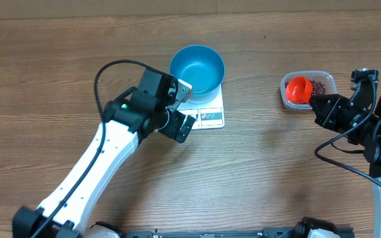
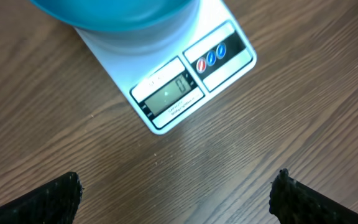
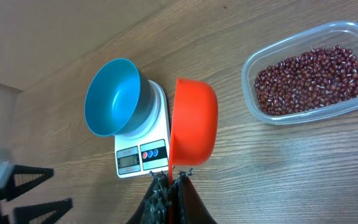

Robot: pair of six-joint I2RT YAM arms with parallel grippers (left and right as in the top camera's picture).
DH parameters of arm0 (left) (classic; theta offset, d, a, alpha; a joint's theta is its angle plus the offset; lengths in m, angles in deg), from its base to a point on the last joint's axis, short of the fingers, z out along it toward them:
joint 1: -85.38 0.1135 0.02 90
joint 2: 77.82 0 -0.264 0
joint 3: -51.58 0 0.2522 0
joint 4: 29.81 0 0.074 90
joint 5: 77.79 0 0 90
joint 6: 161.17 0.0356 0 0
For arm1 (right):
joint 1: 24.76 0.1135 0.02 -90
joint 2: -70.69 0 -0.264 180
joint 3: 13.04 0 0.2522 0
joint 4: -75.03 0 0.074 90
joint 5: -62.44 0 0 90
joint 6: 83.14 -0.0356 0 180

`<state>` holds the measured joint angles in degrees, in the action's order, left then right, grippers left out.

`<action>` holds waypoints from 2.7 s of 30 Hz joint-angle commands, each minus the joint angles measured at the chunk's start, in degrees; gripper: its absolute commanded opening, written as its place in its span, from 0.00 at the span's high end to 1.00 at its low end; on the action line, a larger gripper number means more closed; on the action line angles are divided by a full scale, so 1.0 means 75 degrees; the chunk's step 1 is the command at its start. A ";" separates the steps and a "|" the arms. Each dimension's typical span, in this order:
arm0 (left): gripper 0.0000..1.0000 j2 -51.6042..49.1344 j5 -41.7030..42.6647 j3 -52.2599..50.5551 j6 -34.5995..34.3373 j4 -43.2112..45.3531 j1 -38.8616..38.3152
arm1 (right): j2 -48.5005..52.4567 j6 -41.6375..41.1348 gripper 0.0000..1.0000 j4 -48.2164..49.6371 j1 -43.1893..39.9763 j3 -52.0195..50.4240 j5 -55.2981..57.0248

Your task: Scoop item into bowl and weigh 150g on scale

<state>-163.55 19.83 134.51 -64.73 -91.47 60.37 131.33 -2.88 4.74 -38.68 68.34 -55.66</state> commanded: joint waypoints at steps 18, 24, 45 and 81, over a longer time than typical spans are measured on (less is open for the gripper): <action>0.00 -0.0152 0.0134 0.0044 0.0245 0.0006 0.0050 | -0.0009 0.0117 0.96 0.0003 -0.0041 0.0195 -0.0006; 0.01 -0.0152 0.0105 0.0041 0.0248 0.0000 0.0050 | -0.0009 0.0117 0.96 0.0000 -0.0041 0.0195 -0.0006; 0.00 -0.0154 0.0108 0.0041 0.0224 0.0009 0.0146 | -0.0009 0.0117 0.96 0.0000 -0.0041 0.0195 -0.0009; 0.01 -0.0090 0.0134 0.0055 0.0221 -0.0111 0.0149 | -0.0009 0.0117 0.96 0.0003 -0.0041 0.0192 -0.0006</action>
<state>-164.73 20.16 134.48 -62.20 -91.95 61.15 131.35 -2.33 4.65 -38.68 68.34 -55.63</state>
